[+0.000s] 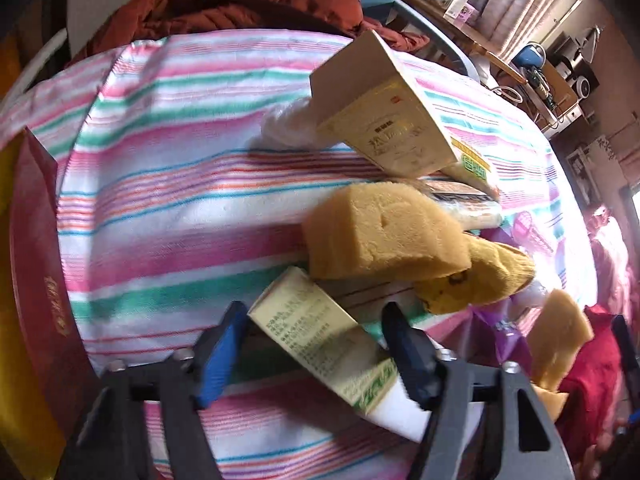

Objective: Organize objects
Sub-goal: 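Grasp the small green-and-white box with the left tool and lift it, then lower the box into the gold tray with the left tool while the right tool drops a white block in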

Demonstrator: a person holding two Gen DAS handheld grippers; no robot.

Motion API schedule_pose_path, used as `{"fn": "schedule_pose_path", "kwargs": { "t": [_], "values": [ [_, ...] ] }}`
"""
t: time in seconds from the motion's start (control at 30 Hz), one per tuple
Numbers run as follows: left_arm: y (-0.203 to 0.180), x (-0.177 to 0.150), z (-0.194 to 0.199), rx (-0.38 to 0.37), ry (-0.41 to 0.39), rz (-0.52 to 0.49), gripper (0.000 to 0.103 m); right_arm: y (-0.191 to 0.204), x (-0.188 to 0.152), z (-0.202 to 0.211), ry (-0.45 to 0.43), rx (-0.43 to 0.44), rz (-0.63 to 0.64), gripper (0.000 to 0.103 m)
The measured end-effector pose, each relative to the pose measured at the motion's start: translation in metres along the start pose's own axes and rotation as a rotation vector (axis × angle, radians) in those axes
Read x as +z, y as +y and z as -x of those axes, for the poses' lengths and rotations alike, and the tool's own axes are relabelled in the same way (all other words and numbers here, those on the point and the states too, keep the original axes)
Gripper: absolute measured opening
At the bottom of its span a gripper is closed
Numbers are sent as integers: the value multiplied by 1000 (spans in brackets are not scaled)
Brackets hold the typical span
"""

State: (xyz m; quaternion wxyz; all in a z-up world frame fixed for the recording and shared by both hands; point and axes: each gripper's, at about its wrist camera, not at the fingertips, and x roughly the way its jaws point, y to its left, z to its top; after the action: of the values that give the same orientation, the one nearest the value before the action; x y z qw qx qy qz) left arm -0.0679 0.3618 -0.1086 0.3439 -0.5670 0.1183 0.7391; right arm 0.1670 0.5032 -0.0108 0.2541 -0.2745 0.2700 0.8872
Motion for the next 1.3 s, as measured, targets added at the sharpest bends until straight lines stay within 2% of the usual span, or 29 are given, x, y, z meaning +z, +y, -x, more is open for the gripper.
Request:
{"fn": "schedule_pose_path", "kwargs": {
  "t": [0.03,0.1,0.27,0.4,0.47,0.63,0.77,0.9,0.93,0.97,1.0,1.07,1.23,1.3],
  "values": [
    [-1,-3,2,-10,-3,-19,42,1,0,0,2,5,3,103],
    [-2,-10,5,-20,-5,-55,30,2,0,-1,7,11,16,103],
    [-2,-34,29,-23,-67,-113,29,11,-2,-3,25,14,72,103],
    [3,-46,65,-63,-146,-131,29,25,-5,-13,115,64,151,103],
    [13,-53,88,-93,-180,-123,29,42,-9,-20,185,113,243,103],
    [33,-63,132,-119,-264,-104,30,100,-37,-46,385,204,586,103],
    [59,-81,162,-122,-318,-65,30,138,-64,-80,524,185,833,103],
    [84,-96,179,-101,-344,-6,30,146,-83,-118,653,131,967,103],
    [93,-102,183,-89,-349,14,30,146,-89,-127,692,127,986,100],
    [104,-108,187,-74,-356,34,30,145,-94,-133,721,119,997,87],
    [114,-113,189,-59,-362,53,30,143,-98,-139,743,104,1001,82],
    [137,-125,194,-20,-373,98,30,142,-93,-137,733,136,961,66],
    [187,-145,199,71,-381,196,30,147,-68,-120,635,157,901,66],
    [202,-150,200,98,-386,226,30,157,-54,-106,586,193,877,66]
  ]
}}
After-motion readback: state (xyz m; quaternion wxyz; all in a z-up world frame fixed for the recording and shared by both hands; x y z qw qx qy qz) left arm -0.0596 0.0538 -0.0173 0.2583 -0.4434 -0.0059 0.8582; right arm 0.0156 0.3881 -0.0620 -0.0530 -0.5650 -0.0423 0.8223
